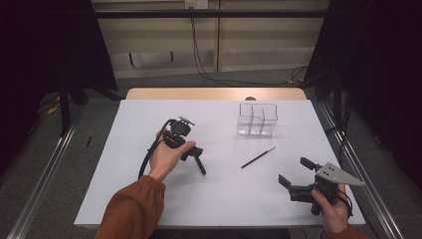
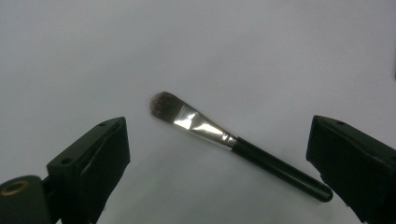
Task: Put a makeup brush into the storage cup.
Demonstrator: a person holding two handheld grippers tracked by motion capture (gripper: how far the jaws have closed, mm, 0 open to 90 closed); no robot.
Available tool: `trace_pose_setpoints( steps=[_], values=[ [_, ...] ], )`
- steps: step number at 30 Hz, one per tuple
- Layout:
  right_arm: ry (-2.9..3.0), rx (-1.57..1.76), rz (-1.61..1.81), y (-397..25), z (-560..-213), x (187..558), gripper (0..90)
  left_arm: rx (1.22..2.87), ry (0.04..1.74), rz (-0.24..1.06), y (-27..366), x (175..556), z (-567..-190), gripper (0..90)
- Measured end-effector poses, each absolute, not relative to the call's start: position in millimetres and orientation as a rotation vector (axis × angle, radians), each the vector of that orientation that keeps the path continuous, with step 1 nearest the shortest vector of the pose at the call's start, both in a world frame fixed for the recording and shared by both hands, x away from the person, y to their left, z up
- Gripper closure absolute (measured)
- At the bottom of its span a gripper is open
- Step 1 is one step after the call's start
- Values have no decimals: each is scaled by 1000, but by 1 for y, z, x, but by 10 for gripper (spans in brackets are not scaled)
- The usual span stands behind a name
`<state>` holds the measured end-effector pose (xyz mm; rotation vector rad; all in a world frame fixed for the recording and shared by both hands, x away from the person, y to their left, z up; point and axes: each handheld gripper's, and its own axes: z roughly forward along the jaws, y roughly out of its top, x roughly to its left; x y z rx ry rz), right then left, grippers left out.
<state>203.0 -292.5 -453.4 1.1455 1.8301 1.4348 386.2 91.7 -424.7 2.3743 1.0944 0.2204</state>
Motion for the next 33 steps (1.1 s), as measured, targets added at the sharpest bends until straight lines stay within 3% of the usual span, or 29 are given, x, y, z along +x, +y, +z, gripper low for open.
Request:
trace_pose_setpoints(
  steps=[33],
  values=[
    [1844,1137,1428,-293,-454,203,0,2535,1287,71,63,386,-437,61]
  ],
)
